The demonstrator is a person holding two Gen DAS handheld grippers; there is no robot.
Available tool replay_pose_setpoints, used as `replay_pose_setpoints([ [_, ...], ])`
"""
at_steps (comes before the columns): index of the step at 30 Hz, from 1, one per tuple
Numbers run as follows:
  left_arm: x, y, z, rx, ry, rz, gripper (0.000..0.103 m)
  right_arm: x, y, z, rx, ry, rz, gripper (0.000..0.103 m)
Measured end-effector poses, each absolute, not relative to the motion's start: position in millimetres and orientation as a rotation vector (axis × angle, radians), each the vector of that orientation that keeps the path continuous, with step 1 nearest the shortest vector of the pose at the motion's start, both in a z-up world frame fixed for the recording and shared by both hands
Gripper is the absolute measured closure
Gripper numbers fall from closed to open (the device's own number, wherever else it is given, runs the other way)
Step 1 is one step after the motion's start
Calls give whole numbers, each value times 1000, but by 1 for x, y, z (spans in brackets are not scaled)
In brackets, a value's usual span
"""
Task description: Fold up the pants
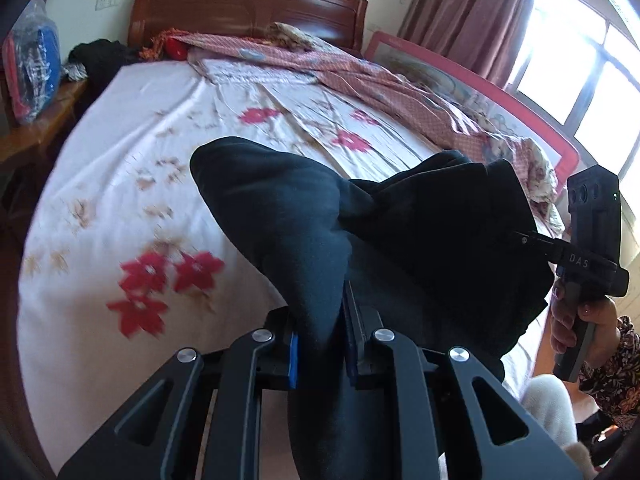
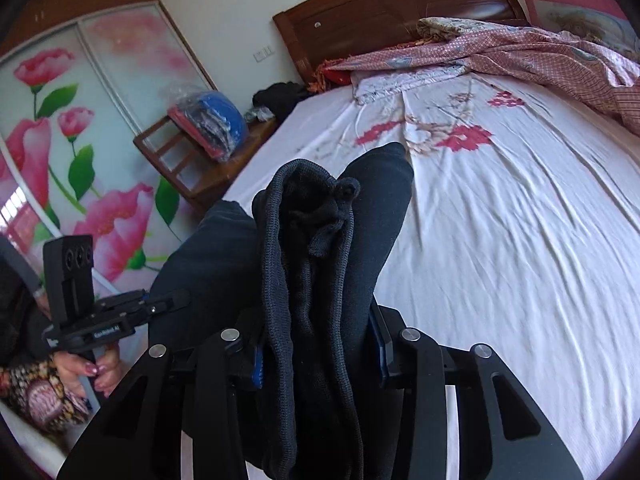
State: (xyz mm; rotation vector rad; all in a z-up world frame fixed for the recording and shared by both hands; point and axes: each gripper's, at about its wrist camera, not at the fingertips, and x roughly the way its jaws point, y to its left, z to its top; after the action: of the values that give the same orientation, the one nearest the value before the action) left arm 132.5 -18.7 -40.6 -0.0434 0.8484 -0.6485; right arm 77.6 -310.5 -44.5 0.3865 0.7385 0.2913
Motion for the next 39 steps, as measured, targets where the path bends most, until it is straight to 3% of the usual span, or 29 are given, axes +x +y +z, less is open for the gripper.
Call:
replay_pose_setpoints([
  [5, 183, -21, -55, 33, 848, -586, 87, 130, -309, -58, 401, 724, 267, 65],
  [9, 213, -29, -88, 115, 922, -537, 84, 164, -325, -93, 460, 814, 189, 65],
  [15, 209, -25, -109, 125, 881, -488, 58, 161, -354, -134, 593, 828, 147, 54],
  [16, 206, -26, -110, 150, 859, -463, 51, 158, -351, -133, 576, 823, 142, 49],
  [19, 196, -25, -107, 167, 850, -429, 46, 156, -351, -130, 562, 851, 101, 38],
  [23, 161, -22, -86, 209, 762, -384, 44, 135, -338, -97, 444, 789, -4, 38],
  [27, 137, -25, -59, 117, 662, -427, 33, 120, -294, -41, 269, 649, 46, 39],
  [28, 141, -29, -57, 101, 680, -431, 33, 129, -283, -35, 241, 663, 72, 44],
  [30, 153, -42, -58, 92, 719, -428, 33, 153, -263, -32, 209, 747, 119, 68],
  [31, 158, -49, -62, 106, 743, -422, 33, 170, -256, -36, 212, 805, 131, 74],
  [37, 157, -68, -99, 188, 872, -403, 33, 226, -243, -85, 123, 991, 44, 82],
  [39, 153, -62, -105, 148, 870, -414, 33, 229, -264, -106, 150, 1042, -53, 103],
])
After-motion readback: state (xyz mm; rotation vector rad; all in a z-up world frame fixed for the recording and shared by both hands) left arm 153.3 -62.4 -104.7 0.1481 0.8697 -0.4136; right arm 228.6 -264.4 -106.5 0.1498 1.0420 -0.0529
